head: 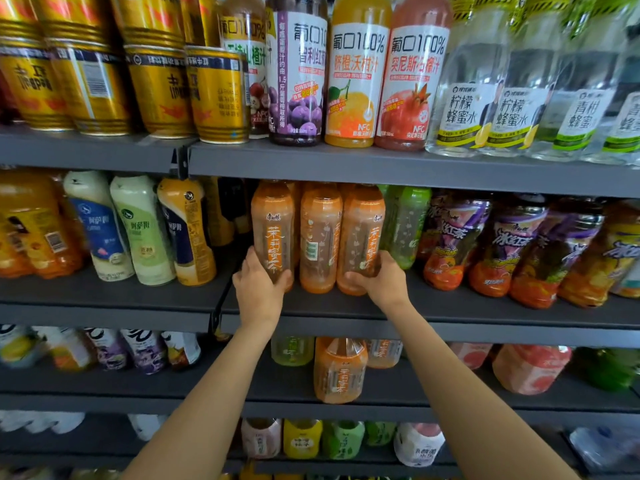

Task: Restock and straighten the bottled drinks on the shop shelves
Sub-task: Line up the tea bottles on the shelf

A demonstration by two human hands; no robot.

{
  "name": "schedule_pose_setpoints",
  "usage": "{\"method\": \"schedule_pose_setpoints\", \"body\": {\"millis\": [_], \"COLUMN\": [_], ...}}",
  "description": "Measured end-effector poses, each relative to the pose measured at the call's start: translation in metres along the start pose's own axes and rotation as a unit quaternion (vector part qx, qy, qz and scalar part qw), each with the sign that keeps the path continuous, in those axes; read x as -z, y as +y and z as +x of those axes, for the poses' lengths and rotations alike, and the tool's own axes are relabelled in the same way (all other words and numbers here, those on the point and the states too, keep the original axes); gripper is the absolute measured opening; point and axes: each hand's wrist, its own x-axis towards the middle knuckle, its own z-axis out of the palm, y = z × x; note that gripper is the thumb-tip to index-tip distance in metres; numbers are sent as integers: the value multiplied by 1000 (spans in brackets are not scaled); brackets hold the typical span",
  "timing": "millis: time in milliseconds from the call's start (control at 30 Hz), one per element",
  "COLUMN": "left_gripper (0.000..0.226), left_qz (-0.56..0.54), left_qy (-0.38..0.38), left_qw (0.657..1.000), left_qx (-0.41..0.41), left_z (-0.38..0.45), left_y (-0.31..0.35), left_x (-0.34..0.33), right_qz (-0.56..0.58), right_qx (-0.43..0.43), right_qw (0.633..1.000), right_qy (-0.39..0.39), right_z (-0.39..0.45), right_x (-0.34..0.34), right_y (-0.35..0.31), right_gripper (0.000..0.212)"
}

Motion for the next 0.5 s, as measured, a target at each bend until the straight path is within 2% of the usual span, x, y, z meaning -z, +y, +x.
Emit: {"method": "schedule_pose_setpoints", "body": {"millis": [100,300,400,467,500], "left_gripper": [64,64,64,65,65], "left_qz": [-1,12,19,24,24], "left_qy": [1,12,10,4,2], "left_qw": [1000,1000,1000,1000,1000], "left_qx": [16,16,15,15,14], "left_z": [4,5,8,9,9], "left_y": [1,4,4,4,4], "left_x": [-1,-3,-4,-3,-3], "right_qz": [1,-30,-28,-24,-28], "right_qx": [-17,-44,-59,-50,-31], "right_qw": [1000,996,995,995,992], "right_qy": [21,74,77,86,115], "right_z": [-3,-8,-7,-10,-13], "right_x": [-4,-20,-25,-23,-21], "right_y": [-3,-13,-15,-14,-14], "right_gripper": [70,68,72,74,73]}}
